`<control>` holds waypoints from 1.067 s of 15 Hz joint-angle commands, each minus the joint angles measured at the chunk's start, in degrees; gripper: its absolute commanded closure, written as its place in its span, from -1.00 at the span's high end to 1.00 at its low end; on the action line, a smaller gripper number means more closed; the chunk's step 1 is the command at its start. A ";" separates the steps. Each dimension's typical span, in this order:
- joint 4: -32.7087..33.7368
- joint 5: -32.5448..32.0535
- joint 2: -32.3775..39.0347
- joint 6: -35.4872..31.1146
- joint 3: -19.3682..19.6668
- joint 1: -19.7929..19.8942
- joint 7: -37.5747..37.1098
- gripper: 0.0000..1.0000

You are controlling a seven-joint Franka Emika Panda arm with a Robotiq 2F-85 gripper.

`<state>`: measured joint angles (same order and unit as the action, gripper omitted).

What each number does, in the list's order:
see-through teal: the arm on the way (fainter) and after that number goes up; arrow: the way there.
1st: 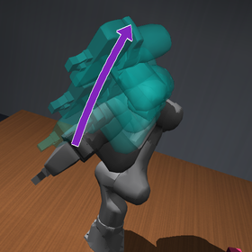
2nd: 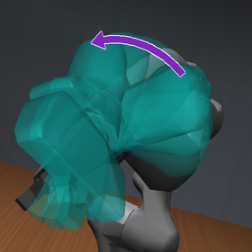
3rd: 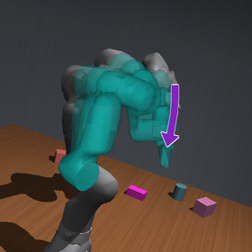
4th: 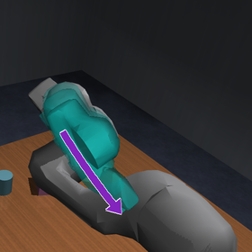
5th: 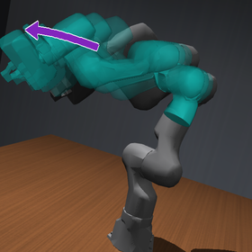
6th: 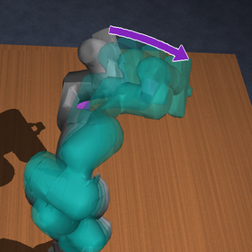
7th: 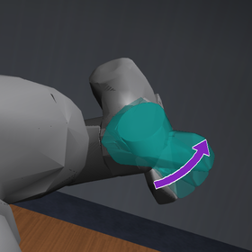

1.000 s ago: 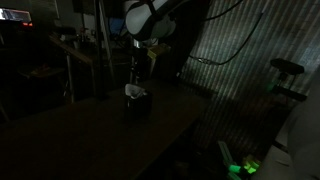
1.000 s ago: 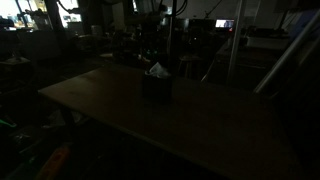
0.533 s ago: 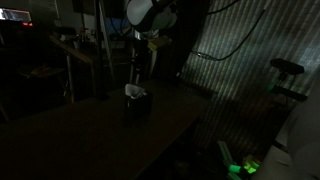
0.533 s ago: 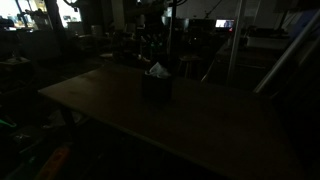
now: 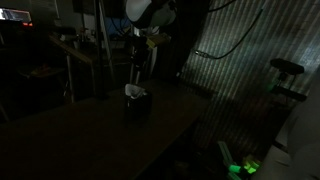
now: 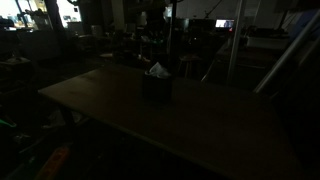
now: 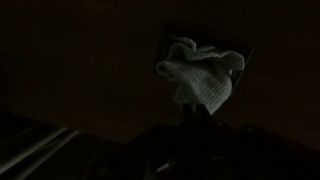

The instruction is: Pick the cloth and shove it in the box

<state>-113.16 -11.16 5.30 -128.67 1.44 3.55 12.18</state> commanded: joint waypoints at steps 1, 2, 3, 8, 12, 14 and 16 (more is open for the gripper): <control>1.17 0.48 2.31 -0.18 0.12 -0.61 -1.39 -0.75; 1.17 0.82 3.08 -0.43 0.06 -0.62 -1.40 -0.73; 1.15 1.18 3.87 -0.63 0.01 -0.63 -1.40 -0.73; 1.14 2.45 8.00 -2.32 -0.19 -0.49 -1.06 -0.75; 0.41 4.90 11.28 -4.67 -0.53 -0.09 -0.73 -0.74; -0.20 6.78 12.83 -6.20 -0.73 0.19 -0.59 -0.75; -0.93 8.50 14.28 -7.82 -0.83 0.50 -0.44 -0.75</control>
<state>-113.53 -5.38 17.99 -133.57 1.25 3.22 11.37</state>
